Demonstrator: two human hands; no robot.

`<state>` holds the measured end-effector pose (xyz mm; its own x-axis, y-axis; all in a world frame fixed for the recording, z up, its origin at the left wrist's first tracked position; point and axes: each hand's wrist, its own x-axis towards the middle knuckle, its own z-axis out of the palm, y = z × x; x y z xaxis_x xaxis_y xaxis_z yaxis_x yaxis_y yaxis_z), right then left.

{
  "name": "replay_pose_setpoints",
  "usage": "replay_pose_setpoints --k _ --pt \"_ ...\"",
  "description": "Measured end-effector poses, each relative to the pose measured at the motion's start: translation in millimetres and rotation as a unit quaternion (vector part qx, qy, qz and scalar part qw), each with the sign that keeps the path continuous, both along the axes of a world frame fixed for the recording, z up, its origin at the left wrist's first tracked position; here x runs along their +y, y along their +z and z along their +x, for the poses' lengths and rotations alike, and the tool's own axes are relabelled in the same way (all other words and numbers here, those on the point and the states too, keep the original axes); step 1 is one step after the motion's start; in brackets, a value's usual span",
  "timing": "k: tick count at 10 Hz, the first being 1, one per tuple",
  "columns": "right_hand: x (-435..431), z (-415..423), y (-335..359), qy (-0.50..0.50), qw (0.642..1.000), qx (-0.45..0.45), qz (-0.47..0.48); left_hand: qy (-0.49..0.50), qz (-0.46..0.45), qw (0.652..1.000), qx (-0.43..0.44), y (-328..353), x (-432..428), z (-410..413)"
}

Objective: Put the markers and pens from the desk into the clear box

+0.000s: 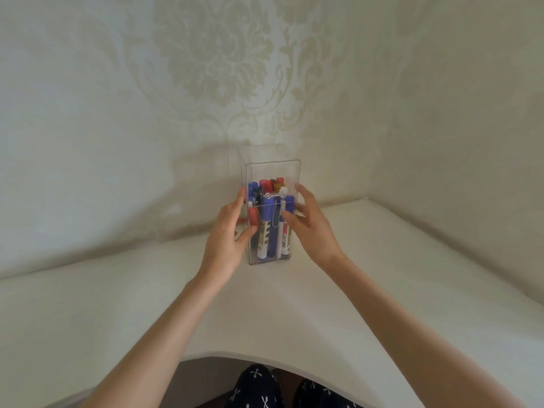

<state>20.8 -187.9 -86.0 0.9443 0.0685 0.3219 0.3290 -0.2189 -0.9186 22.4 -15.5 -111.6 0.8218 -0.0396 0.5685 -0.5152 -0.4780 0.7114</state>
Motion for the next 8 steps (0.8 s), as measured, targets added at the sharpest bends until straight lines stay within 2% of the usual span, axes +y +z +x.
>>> replay_pose_setpoints --k 2,5,7,8 --pt "12 30 -3 -0.009 0.999 -0.006 0.031 0.015 -0.024 1.0 0.01 2 2 25" --pt "3 72 -15 0.02 0.999 -0.011 0.027 0.09 0.014 0.995 -0.034 -5 -10 43" --pt "3 71 -12 0.047 0.999 -0.003 0.018 0.068 0.002 0.998 -0.004 1 -5 40" --pt "-2 55 -4 -0.005 1.0 -0.003 0.016 0.069 -0.048 0.996 0.023 11 1 25"
